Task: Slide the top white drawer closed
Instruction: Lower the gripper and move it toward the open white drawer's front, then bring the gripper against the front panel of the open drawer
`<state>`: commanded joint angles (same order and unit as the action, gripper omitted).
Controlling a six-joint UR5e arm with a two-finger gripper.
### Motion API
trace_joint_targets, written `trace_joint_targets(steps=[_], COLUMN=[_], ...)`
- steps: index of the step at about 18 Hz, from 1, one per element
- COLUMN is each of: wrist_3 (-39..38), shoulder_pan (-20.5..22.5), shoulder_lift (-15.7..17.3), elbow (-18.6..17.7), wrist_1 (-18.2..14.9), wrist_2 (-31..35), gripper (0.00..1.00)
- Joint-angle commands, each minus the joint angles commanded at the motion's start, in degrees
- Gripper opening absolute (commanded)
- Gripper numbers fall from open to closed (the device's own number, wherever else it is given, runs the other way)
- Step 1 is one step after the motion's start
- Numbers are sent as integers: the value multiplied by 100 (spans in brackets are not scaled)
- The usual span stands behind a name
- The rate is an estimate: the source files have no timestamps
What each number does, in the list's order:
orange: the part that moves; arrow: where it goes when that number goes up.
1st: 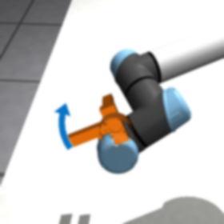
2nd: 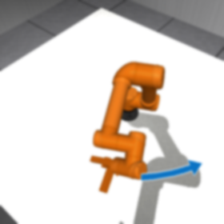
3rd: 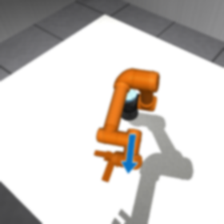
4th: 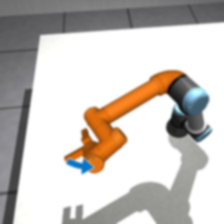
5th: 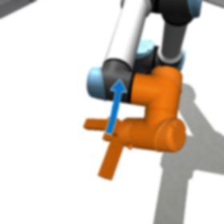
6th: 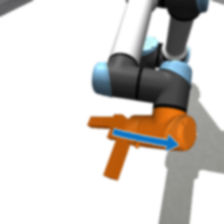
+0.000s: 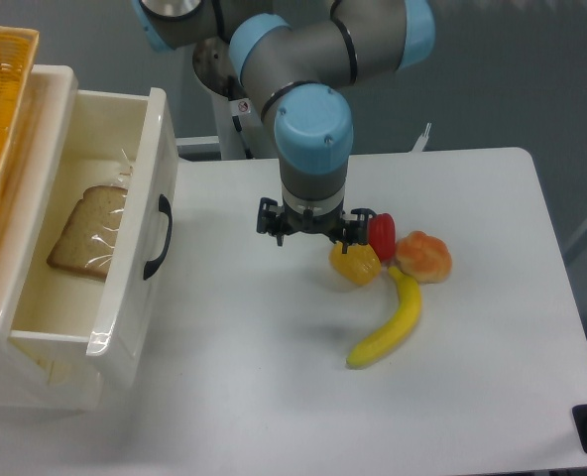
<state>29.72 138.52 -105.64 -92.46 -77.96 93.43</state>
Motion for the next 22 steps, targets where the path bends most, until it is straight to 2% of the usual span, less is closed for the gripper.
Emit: trace_joint_targets(steps=[3,10,17,22], wrist_3=[-159,-300,-326,-326], shoulder_pan=[-61,-70,-264,-299], shoulder_lift=[-79,-185,-325,-325], elbow=[-18,-18,-35,-35], wrist_1=[0,-17,-35,-44], wrist_2=[-184,-1177,-1231,-1521], gripper=[100,100,100,100])
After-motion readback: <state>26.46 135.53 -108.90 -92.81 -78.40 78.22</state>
